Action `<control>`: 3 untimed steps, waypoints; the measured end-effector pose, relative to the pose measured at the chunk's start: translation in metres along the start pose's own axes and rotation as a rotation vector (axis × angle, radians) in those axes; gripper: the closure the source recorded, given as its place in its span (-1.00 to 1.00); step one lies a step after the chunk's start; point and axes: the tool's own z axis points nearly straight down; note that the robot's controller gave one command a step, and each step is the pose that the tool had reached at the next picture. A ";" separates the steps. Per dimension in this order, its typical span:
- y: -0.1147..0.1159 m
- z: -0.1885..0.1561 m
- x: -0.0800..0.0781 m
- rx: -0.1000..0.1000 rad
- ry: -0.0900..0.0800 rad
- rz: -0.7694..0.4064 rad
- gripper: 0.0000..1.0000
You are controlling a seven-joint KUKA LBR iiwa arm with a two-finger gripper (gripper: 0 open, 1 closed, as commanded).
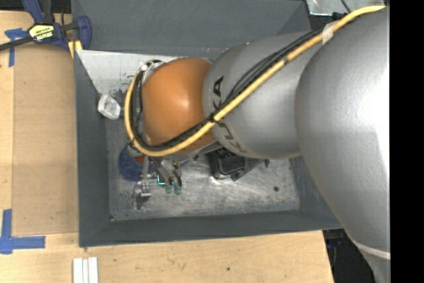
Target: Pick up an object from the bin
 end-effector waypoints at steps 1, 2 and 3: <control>-0.042 0.068 -0.053 -0.012 -0.023 0.046 -1.00; -0.040 0.061 -0.058 -0.016 -0.040 0.046 1.00; -0.045 -0.092 -0.031 -0.005 -0.016 0.051 1.00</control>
Offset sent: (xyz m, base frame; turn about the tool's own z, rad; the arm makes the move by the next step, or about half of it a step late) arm 0.0477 -0.0436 -0.0716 0.0455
